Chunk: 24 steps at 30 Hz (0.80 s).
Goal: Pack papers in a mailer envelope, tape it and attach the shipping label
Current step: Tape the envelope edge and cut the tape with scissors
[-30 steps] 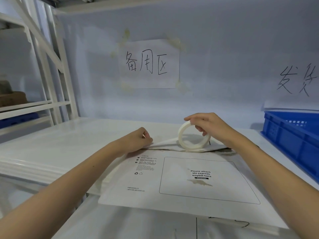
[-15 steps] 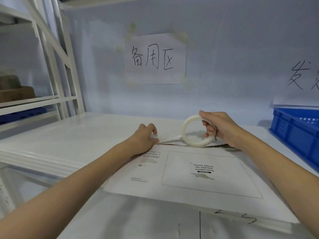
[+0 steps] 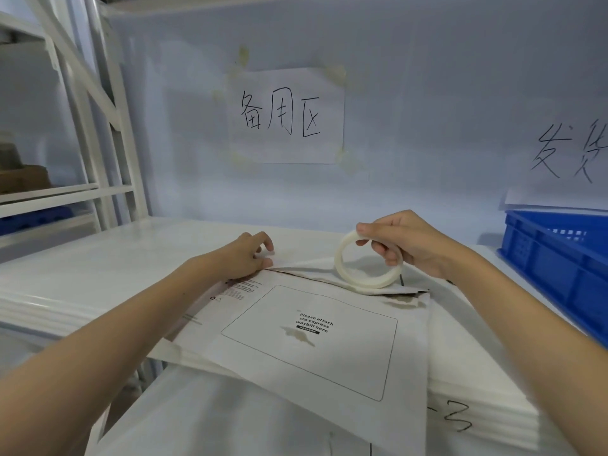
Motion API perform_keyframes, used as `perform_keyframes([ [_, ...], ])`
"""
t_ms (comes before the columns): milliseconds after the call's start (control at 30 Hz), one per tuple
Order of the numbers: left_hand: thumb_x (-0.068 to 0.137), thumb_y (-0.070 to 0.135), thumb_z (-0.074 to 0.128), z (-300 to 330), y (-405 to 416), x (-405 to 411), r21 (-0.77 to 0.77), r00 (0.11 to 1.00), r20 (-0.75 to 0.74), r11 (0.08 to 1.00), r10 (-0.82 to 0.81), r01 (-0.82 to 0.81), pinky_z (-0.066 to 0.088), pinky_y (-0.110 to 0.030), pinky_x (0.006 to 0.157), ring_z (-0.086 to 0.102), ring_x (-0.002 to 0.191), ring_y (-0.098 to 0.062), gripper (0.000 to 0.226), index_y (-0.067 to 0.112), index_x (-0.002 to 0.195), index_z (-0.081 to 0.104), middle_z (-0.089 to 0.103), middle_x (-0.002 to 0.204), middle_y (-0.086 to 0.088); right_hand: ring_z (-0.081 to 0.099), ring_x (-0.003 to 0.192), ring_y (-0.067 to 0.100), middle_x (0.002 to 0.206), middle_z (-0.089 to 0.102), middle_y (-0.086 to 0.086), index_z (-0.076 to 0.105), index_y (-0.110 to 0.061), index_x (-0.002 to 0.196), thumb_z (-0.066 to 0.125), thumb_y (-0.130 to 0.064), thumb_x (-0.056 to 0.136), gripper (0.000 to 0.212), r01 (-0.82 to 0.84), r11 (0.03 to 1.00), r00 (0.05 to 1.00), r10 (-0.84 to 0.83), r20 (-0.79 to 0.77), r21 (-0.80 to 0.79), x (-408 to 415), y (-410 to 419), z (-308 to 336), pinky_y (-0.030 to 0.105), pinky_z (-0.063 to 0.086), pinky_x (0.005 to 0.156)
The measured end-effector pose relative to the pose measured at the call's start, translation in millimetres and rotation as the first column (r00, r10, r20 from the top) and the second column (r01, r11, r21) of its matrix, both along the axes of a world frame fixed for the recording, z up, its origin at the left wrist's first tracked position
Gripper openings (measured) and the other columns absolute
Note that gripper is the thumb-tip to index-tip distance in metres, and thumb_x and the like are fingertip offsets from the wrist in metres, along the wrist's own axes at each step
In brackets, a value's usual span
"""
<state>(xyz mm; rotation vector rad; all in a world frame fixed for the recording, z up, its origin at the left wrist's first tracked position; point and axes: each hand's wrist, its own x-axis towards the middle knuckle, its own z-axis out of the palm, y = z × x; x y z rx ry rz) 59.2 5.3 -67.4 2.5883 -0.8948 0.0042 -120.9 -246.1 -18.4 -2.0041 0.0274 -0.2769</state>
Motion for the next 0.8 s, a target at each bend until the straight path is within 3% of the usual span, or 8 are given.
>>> perform_keyframes([
  [100, 0.094, 0.029, 0.055, -0.8, -3.9, -1.6, 0.013, 0.999, 0.012, 0.999, 0.045, -0.045, 0.042, -0.034, 0.092, 0.055, 0.103, -0.026, 0.027, 0.018, 0.119, 0.050, 0.047, 0.121, -0.008, 0.050, 0.048, 0.019, 0.054, 0.052, 0.006, 0.067, -0.004, 0.076, 0.062, -0.039, 0.092, 0.039, -0.014, 1.000, 0.999, 0.015, -0.051, 0.024, 0.8, 1.5, -2.1, 0.025, 0.046, 0.055],
  [200, 0.092, 0.036, 0.054, -3.6, -7.9, -4.0, -0.072, 0.994, 0.001, 0.991, 0.112, -0.112, 0.044, -0.034, 0.080, 0.058, 0.092, -0.025, 0.026, 0.013, 0.104, 0.055, 0.057, 0.111, -0.010, 0.058, 0.054, 0.025, 0.053, 0.046, 0.009, 0.054, -0.010, 0.064, 0.051, -0.047, 0.095, 0.049, 0.006, 0.999, 0.992, -0.002, -0.123, 0.032, 1.6, -3.2, -5.6, 0.033, 0.046, 0.070],
  [267, 0.091, 0.050, 0.051, -3.6, -10.8, -6.2, -0.109, 0.989, -0.026, 0.983, 0.147, -0.149, 0.043, -0.033, 0.076, 0.057, 0.091, -0.024, 0.040, 0.012, 0.100, 0.056, 0.058, 0.107, -0.009, 0.048, 0.049, 0.024, 0.053, 0.037, 0.005, 0.046, -0.014, 0.063, 0.047, -0.047, 0.097, 0.047, 0.003, 0.995, 0.992, 0.010, -0.125, 0.102, 3.2, -6.4, -6.6, 0.034, 0.042, 0.067],
  [367, 0.081, 0.073, 0.049, -1.0, -16.5, -13.5, -0.091, 0.979, -0.094, 0.978, 0.179, -0.187, 0.039, -0.033, 0.084, 0.052, 0.104, -0.024, 0.068, 0.013, 0.112, 0.053, 0.049, 0.114, -0.005, 0.034, 0.045, 0.020, 0.053, 0.031, 0.002, 0.041, -0.014, 0.065, 0.048, -0.041, 0.098, 0.044, 0.024, 0.991, 0.994, -0.010, -0.112, 0.133, 4.6, -5.2, -6.3, 0.031, 0.040, 0.058],
  [500, 0.070, 0.081, 0.054, -6.2, -24.1, -22.1, 0.013, 0.978, -0.021, 0.978, 0.208, -0.208, 0.032, -0.042, 0.105, 0.034, 0.132, -0.030, 0.090, 0.019, 0.135, 0.041, 0.040, 0.134, -0.010, 0.031, 0.045, 0.018, 0.051, 0.032, 0.001, 0.048, -0.011, 0.066, 0.054, -0.041, 0.095, 0.042, 0.043, 0.996, 0.995, -0.036, -0.094, 0.082, 5.0, -1.3, -6.0, 0.030, 0.036, 0.059],
  [800, 0.073, 0.075, 0.057, -7.6, -23.7, -20.4, 0.018, 0.983, -0.018, 0.983, 0.183, -0.182, 0.030, -0.045, 0.109, 0.028, 0.137, -0.031, 0.091, 0.023, 0.143, 0.033, 0.036, 0.141, -0.010, 0.025, 0.047, 0.016, 0.049, 0.029, -0.001, 0.068, -0.003, 0.077, 0.058, -0.037, 0.094, 0.039, 0.029, 0.998, 0.994, -0.035, -0.100, -0.057, -9.4, -10.3, 7.2, 0.024, 0.033, 0.051],
])
